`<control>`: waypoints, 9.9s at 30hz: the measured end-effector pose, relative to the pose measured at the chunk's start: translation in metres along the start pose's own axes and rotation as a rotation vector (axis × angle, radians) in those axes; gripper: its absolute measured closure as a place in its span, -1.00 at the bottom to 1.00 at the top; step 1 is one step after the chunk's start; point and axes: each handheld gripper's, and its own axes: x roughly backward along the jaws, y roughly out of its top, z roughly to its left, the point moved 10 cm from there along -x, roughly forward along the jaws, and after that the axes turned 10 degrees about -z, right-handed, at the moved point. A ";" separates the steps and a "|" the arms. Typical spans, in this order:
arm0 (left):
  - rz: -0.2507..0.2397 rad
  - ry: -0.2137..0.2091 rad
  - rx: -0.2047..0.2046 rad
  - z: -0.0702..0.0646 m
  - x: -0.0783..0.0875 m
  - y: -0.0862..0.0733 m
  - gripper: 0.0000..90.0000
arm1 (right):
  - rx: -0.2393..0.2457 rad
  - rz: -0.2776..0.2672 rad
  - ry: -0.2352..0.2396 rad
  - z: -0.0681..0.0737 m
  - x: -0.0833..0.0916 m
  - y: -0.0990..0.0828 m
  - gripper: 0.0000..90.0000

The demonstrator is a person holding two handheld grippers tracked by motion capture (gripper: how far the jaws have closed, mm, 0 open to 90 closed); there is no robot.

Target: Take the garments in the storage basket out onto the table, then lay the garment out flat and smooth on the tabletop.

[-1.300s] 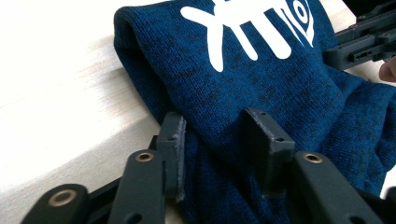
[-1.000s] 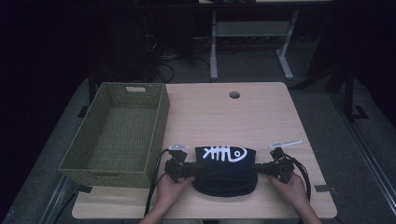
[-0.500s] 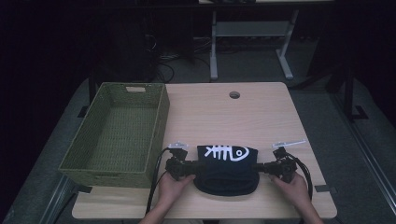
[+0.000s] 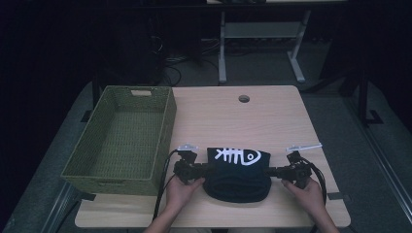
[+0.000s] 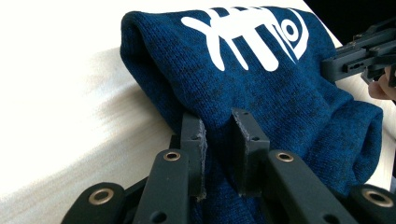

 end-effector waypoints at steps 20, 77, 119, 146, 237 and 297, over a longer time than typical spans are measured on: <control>-0.024 -0.004 -0.011 -0.010 0.013 0.027 0.71 | 0.006 -0.031 0.009 0.010 0.012 0.023 0.82; -0.102 0.026 -0.057 0.005 0.124 0.117 0.70 | 0.108 -0.065 0.082 0.110 -0.004 0.125 0.81; -0.116 0.103 -0.026 0.075 0.208 0.132 0.70 | 0.158 -0.021 0.149 0.186 -0.079 0.168 0.81; -0.133 0.149 -0.007 0.114 0.245 0.132 0.70 | 0.161 -0.001 0.190 0.220 -0.125 0.184 0.81; 0.006 0.400 0.047 0.255 0.264 0.085 0.46 | 0.168 0.090 0.100 0.236 -0.273 0.154 0.47; -0.252 0.236 -0.037 0.085 0.254 0.102 -0.04 | 0.082 -0.097 0.155 0.149 -0.128 0.176 -0.12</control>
